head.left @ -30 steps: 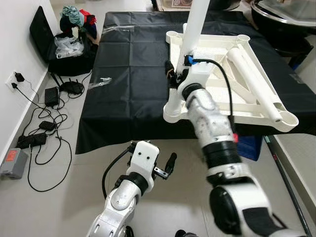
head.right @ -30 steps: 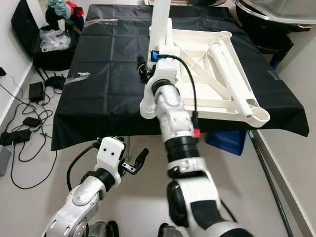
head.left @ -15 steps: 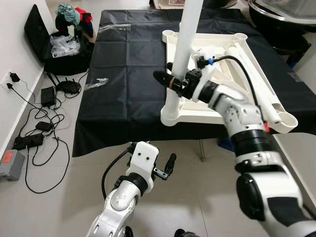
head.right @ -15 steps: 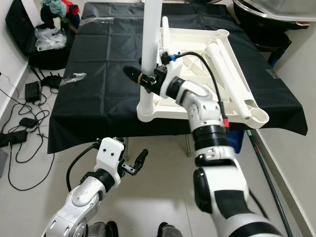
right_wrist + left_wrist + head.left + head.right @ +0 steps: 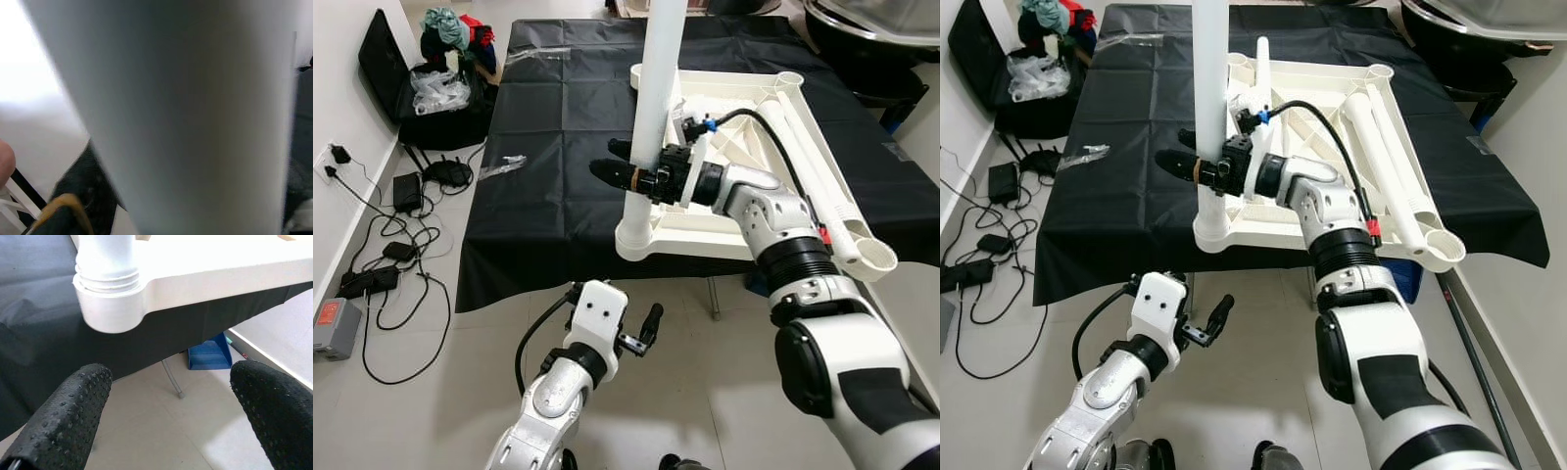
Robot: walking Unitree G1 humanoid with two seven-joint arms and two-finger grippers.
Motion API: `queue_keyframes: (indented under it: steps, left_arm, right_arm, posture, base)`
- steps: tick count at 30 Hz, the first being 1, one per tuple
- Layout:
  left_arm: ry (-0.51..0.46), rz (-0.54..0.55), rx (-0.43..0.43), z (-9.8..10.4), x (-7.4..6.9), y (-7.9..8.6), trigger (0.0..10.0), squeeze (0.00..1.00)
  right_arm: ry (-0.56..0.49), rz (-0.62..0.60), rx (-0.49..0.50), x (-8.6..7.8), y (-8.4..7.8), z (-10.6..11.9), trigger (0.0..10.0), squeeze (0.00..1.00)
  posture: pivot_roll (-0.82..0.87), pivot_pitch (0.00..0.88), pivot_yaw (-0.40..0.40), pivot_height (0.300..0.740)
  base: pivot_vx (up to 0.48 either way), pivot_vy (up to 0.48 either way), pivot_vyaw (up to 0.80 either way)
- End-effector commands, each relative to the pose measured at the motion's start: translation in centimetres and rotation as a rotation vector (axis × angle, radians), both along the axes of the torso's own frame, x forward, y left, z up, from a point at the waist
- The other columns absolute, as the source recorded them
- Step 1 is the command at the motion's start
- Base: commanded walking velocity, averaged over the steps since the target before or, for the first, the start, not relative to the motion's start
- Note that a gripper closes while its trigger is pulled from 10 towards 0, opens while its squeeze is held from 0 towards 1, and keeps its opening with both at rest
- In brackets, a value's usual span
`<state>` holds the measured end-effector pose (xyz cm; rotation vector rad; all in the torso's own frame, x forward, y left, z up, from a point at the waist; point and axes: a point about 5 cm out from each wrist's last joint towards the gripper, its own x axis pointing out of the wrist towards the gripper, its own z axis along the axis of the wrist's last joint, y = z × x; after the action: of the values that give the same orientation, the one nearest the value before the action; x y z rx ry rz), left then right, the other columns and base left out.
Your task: Building children table
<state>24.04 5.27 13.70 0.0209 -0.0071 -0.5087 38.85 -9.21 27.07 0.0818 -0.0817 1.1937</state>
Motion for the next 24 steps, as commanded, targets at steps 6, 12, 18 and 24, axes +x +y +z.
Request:
queue_keyframes:
  steps: [6,12,18,24]
  left_arm:
    - [0.026,0.007,0.001,-0.4,0.0,0.0,10.0,0.00]
    - [0.033,0.001,0.004,-0.5,0.1,0.0,10.0,0.00]
    - [0.033,-0.002,0.008,-0.5,0.2,0.0,10.0,0.00]
    - [0.033,-0.002,0.011,-0.5,0.2,0.0,10.0,0.00]
  right_arm:
    - [-0.046,-0.016,0.003,0.3,0.8,0.6,0.0,0.00]
    - [-0.075,-0.186,-0.008,0.9,0.2,0.3,0.0,0.00]
    - [-0.046,-0.619,-0.034,2.4,-0.9,0.2,0.0,0.00]
    - [0.023,-1.020,0.056,2.4,-2.6,-0.4,0.0,0.00]
  posture:
    - [0.13,0.188,-0.053,0.740]
    - [0.13,0.192,-0.043,0.740]
    - [0.13,0.194,-0.044,0.740]
    - [0.13,0.198,-0.042,0.740]
  base:
    - [0.000,0.000,0.00]
    - [0.000,0.000,0.00]
    - [0.000,0.000,0.00]
    - [0.000,0.000,0.00]
